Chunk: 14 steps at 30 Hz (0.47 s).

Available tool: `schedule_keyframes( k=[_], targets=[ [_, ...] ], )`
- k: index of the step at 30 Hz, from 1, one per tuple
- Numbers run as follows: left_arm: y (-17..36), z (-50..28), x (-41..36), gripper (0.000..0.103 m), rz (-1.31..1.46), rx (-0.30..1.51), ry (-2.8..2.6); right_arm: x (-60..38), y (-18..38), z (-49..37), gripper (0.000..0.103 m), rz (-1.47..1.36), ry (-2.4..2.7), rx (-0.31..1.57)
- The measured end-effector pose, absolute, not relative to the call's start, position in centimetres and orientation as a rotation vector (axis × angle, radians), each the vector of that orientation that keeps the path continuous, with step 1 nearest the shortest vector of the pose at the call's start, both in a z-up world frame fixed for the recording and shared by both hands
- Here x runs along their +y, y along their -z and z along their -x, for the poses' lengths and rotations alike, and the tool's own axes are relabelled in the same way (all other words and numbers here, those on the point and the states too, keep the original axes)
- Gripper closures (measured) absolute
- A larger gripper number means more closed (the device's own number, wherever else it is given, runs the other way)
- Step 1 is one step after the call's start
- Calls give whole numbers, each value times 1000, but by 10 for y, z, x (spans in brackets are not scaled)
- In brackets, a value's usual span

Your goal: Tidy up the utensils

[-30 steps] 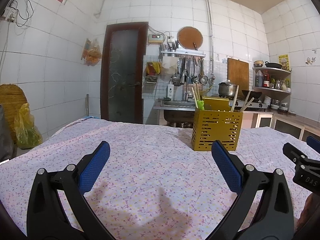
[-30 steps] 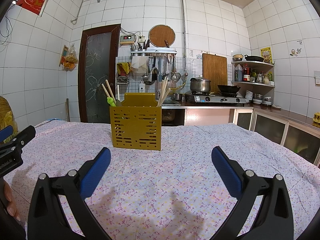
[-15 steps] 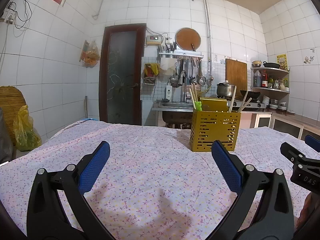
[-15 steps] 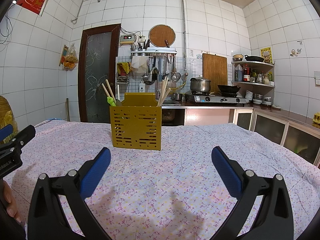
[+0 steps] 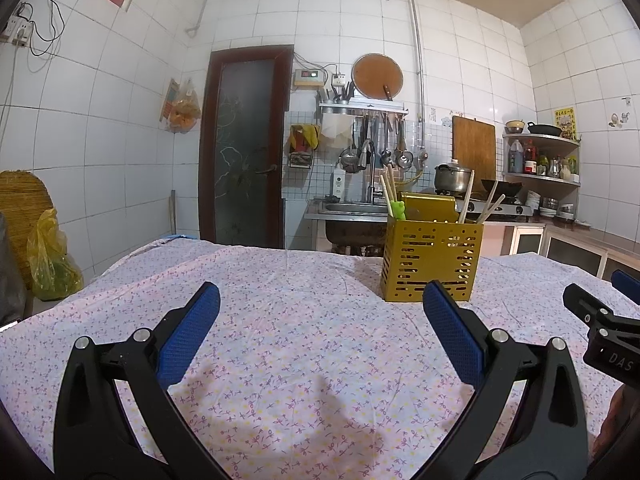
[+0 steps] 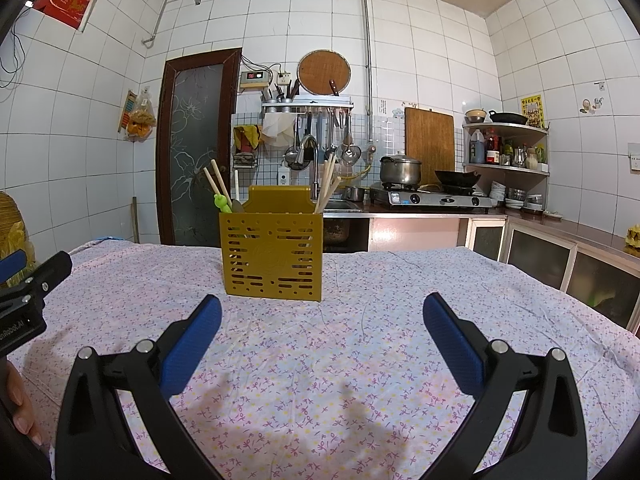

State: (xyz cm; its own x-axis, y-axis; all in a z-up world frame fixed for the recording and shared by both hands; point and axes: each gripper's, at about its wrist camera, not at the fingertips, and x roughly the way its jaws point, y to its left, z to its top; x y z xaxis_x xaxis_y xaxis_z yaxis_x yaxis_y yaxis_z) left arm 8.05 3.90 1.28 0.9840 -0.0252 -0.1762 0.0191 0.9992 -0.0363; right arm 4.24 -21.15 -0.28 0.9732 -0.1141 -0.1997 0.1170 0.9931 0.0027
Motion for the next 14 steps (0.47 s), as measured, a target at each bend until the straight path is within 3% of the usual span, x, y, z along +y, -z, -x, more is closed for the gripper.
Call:
schedule_keyframes(
  k=[14],
  targets=[
    [-11, -81, 44, 5, 35, 177, 39, -212, 3, -42, 5, -14, 116, 200]
  ],
)
